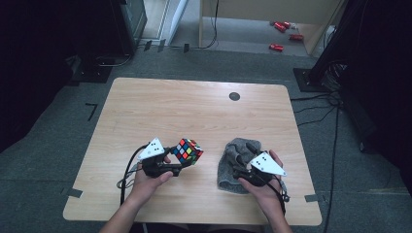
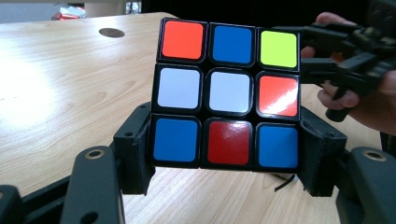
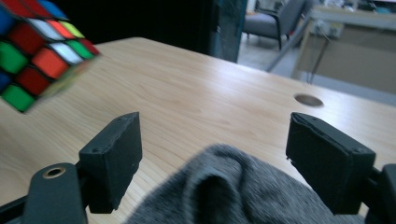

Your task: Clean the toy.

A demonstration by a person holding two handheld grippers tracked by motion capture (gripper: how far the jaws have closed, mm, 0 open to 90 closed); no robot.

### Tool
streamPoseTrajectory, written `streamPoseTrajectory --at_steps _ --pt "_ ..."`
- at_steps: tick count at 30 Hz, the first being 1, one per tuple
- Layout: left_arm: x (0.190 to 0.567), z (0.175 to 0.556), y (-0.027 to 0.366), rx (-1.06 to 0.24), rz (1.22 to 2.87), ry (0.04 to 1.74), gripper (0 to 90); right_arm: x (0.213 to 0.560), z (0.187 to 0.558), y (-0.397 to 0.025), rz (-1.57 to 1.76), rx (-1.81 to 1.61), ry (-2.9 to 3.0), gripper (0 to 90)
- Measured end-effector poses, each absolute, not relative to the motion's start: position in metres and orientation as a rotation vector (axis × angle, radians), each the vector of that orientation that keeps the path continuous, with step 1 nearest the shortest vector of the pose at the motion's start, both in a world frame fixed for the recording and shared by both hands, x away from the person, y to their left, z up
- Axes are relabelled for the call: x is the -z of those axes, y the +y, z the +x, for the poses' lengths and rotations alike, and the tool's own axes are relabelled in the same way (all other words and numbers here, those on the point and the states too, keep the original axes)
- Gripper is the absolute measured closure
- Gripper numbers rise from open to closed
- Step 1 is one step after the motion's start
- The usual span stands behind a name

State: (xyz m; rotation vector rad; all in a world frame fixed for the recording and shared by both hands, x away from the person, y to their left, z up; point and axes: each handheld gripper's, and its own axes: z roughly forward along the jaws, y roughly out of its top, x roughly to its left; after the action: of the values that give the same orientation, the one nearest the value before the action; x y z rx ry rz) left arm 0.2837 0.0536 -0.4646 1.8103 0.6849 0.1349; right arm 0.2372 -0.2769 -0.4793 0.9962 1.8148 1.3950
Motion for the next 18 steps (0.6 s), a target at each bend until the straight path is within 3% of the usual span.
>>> streamPoseTrajectory --at_steps 18 --pt "0.451 0.279 0.036 -0.075 1.819 0.665 34.4 0.483 0.223 -0.231 0.739 -1.453 1.920 15.9"
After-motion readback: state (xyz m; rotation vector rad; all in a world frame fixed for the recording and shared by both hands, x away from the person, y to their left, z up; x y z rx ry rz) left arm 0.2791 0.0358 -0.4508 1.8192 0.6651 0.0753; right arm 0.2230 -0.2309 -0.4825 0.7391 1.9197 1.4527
